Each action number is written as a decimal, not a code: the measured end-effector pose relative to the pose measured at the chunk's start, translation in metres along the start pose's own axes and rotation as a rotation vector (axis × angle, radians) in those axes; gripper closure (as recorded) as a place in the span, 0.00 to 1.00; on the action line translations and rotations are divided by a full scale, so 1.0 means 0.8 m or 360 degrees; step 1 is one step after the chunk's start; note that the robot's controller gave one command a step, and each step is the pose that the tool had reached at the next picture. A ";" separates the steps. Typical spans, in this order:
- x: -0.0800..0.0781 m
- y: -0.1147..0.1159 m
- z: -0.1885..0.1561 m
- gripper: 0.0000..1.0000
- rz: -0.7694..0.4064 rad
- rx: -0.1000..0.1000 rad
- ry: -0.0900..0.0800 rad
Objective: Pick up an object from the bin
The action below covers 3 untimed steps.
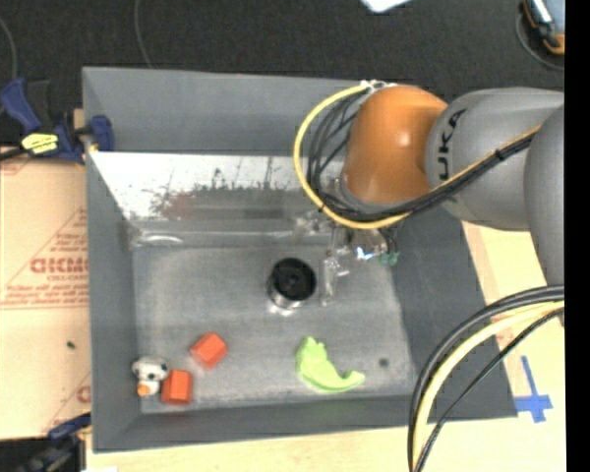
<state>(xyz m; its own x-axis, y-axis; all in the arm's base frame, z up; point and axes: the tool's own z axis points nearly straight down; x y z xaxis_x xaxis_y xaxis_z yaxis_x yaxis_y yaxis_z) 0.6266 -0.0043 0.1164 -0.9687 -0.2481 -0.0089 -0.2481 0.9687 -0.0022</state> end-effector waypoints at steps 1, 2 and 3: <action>0.017 0.008 0.030 0.00 -0.0193 -0.0001 0.0001; 0.011 0.037 0.041 0.00 -0.0504 0.0002 0.0000; 0.030 0.027 0.043 0.00 -0.0402 -0.0002 -0.0002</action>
Offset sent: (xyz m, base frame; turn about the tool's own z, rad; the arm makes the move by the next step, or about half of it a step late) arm -0.0174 0.0427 -0.0409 -0.4664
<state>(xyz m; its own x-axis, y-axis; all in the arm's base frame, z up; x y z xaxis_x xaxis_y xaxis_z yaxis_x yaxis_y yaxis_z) 0.5982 0.0104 0.0814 -0.8758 -0.4825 -0.0093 -0.4825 0.8759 -0.0034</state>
